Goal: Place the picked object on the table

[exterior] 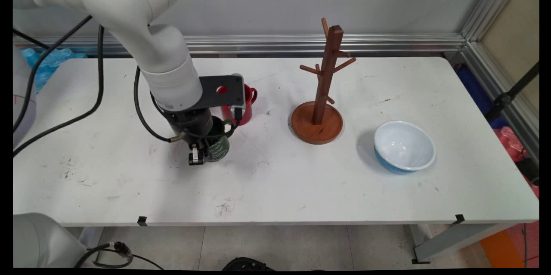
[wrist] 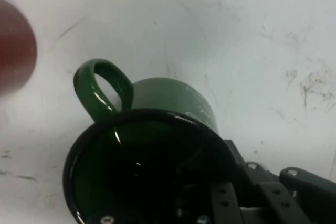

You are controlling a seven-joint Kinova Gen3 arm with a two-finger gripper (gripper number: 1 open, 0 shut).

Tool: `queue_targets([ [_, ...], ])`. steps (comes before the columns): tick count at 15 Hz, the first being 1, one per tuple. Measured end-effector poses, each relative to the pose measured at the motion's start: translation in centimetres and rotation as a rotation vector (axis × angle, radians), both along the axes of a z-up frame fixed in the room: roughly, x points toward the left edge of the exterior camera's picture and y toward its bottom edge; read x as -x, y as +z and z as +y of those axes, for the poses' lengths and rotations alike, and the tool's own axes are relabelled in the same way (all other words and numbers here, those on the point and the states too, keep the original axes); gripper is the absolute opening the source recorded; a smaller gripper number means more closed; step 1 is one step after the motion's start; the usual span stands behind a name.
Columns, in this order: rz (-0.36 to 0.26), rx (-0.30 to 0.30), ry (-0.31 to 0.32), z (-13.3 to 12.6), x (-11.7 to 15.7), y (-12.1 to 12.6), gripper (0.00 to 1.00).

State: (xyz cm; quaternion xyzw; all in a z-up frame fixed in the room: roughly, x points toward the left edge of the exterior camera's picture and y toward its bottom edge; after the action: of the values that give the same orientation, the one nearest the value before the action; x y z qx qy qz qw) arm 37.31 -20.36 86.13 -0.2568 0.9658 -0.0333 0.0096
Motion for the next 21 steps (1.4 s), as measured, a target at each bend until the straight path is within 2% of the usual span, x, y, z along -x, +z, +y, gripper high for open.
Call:
queue_targets([
  [13, -0.029, -0.044, -0.130, 1.2, 0.5, -1.5, 0.00],
  [21, -0.034, -0.058, -0.163, 1.2, 0.8, -2.5, 0.00],
])
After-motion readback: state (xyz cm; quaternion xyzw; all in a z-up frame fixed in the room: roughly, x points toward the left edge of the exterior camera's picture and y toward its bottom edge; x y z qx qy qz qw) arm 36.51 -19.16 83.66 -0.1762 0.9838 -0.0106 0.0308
